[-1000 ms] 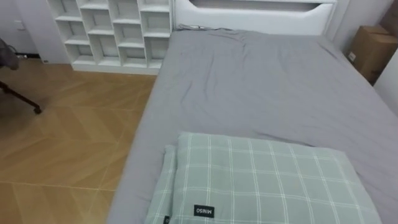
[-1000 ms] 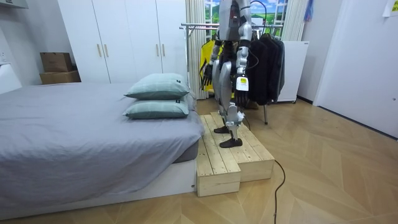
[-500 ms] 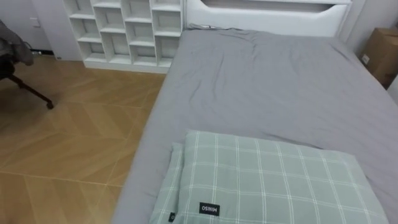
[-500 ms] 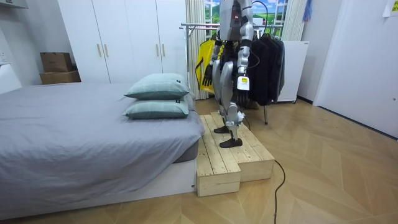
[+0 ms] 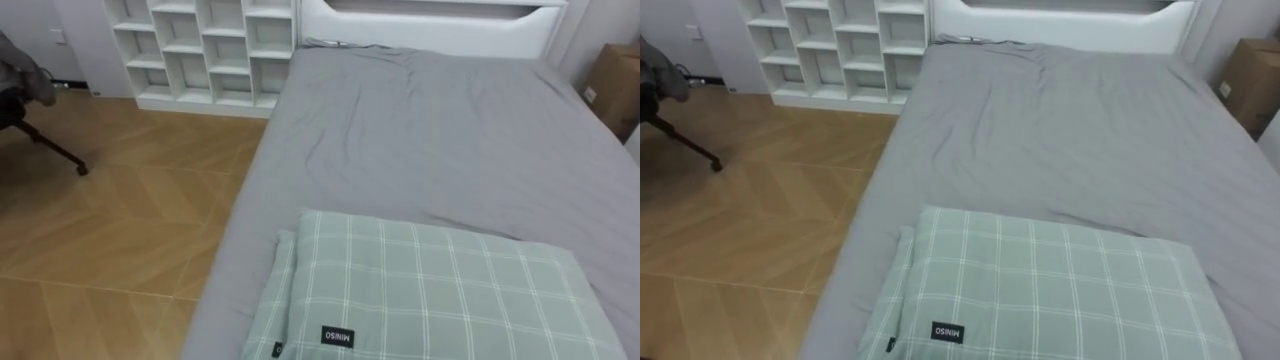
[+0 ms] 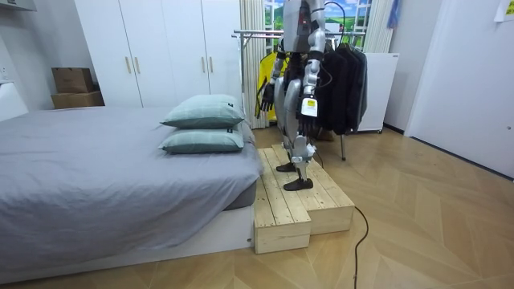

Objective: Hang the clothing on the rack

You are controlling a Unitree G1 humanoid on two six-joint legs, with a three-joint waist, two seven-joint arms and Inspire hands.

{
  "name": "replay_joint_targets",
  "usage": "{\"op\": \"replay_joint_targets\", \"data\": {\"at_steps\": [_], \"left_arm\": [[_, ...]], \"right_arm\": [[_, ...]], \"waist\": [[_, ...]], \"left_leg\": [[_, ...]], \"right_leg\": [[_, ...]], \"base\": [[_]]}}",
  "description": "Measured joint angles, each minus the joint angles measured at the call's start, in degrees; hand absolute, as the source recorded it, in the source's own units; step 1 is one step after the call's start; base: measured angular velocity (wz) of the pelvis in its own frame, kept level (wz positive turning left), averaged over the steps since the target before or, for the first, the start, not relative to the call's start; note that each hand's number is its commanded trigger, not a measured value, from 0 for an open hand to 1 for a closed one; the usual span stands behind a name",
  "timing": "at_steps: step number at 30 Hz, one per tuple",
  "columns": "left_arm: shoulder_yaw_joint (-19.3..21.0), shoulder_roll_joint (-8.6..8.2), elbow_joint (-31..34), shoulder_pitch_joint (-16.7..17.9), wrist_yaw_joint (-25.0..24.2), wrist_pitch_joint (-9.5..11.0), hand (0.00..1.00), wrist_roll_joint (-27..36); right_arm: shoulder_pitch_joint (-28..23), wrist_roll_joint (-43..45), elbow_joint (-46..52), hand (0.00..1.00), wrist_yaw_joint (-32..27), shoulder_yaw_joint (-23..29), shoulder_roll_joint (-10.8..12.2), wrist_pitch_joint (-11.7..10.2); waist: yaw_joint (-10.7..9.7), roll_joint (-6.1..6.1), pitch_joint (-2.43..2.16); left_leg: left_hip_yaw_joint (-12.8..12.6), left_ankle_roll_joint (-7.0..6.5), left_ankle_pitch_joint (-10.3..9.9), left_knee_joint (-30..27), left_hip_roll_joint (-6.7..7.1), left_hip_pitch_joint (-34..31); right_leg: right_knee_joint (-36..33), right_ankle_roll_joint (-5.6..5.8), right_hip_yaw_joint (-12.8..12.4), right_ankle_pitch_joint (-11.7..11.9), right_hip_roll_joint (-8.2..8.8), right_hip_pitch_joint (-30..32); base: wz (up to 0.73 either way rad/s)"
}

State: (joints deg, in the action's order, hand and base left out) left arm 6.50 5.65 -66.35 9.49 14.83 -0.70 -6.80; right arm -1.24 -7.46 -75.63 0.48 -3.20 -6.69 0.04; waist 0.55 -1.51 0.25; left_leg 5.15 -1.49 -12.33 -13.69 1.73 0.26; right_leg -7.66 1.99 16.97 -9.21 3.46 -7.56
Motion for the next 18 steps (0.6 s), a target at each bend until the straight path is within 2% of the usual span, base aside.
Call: {"op": "replay_joint_targets", "data": {"at_steps": [9, 18], "left_arm": [[0.03, -0.62, -0.03, 0.02, -2.01, 0.82, 0.00, -0.11], [0.05, -0.67, -0.03, -0.25, -3.04, 1.13, 0.00, -0.08]], "right_arm": [[0.02, 0.05, 0.03, 0.00, -0.05, 0.11, 0.04, -0.05], [-0.04, -0.18, 0.02, 0.00, 2.00, 0.23, 0.06, -0.47]], "waist": [[-0.05, 0.91, 0.05], [-0.13, 0.77, 0.04]], "left_leg": [[0.26, 0.06, 0.05, 0.08, 0.01, 0.03], [0.17, 0.05, 0.05, 0.08, 0.02, 0.06]], "right_leg": [[0.05, 0.00, 0.12, 0.00, -0.04, -0.06], [0.06, 0.00, 0.11, 0.00, -0.03, -0.08]], "base": [[0.00], [0.00]]}}
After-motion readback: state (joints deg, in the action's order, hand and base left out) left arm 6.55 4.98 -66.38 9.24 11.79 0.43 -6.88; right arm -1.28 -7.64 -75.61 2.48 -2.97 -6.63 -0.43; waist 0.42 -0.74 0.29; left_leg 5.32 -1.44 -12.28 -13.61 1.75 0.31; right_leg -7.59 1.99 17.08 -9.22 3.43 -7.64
